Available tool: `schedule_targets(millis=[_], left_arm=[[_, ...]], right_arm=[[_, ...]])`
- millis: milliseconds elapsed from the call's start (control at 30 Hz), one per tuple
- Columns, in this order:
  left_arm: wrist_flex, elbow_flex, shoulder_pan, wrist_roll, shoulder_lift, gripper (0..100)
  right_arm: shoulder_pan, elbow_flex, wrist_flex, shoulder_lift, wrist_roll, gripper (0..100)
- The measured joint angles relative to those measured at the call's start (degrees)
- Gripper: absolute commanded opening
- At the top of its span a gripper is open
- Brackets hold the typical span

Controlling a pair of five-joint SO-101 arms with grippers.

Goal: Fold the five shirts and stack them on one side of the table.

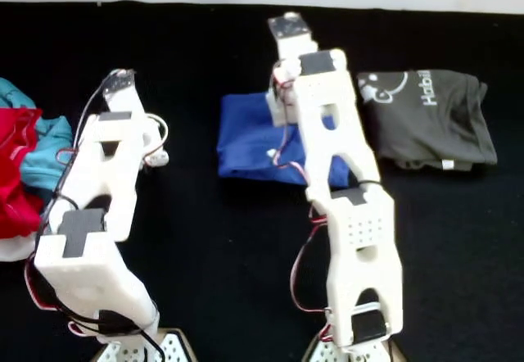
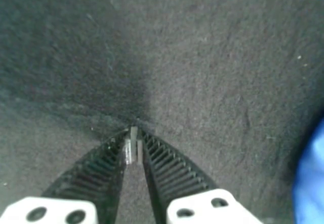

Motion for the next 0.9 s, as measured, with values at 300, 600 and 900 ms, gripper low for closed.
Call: schedule_targets(millis=[300, 600, 900], left_arm=[[-0.8, 0.4, 0.0, 0.0, 0.0, 1], [-1.0, 0.4, 0.0, 0.0, 0.0, 1], [-1.4, 0.4, 0.0, 0.0, 0.0, 1]], right_arm=[[-0.2, -0.1, 5.1, 5.4, 0.7, 2.6], [9.6, -0.5, 13.6, 4.7, 8.6, 2.6], [13.5, -0.5, 13.7, -6.4, 9.9, 2.6]])
